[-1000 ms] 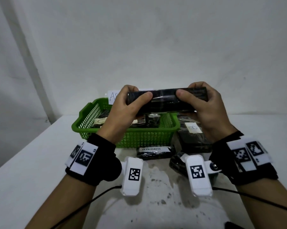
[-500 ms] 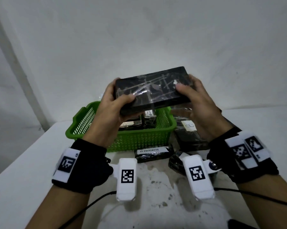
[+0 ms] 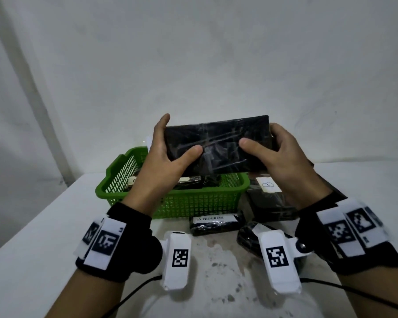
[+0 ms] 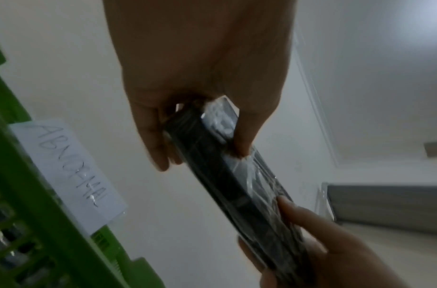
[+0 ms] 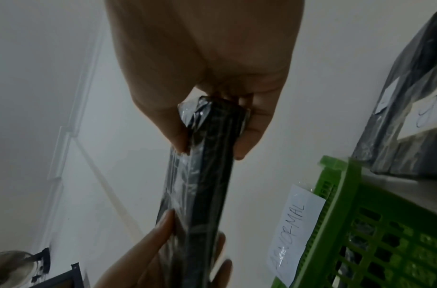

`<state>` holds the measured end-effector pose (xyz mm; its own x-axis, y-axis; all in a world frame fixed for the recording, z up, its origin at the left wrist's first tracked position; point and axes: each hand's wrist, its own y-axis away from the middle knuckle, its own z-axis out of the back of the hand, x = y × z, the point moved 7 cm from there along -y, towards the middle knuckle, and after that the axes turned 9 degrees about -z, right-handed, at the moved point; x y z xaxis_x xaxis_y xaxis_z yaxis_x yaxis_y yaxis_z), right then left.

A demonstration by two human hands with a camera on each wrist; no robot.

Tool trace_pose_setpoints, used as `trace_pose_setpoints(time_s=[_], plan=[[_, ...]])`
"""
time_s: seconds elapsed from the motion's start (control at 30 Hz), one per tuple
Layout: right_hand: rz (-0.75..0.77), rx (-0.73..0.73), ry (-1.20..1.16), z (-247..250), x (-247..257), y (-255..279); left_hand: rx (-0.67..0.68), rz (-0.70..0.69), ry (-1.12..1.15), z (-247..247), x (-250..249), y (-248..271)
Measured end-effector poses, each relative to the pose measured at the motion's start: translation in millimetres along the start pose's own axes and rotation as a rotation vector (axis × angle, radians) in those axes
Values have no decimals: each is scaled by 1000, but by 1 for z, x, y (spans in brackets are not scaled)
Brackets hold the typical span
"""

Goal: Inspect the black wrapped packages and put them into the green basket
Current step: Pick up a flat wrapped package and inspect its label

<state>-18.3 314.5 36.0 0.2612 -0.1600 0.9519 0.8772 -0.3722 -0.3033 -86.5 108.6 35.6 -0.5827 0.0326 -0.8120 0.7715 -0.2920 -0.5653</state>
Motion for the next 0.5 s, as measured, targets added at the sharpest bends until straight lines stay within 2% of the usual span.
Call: trace_pose_setpoints(time_s=[0.13, 0.2, 0.33, 0.4, 0.5], plan=[[74, -31, 217, 7, 0, -2, 37, 109, -62, -6, 7, 3], [28, -3, 222, 7, -6, -3, -9, 53, -22, -5, 2, 3], [-91, 88, -106, 0, -11, -5, -82, -142, 32, -4, -11, 3], [-20, 58, -166, 1, -3, -6, -96, -240, 27, -5, -19, 6], [128, -16, -117, 7, 9, -2, -81, -254, -45, -10, -20, 5]])
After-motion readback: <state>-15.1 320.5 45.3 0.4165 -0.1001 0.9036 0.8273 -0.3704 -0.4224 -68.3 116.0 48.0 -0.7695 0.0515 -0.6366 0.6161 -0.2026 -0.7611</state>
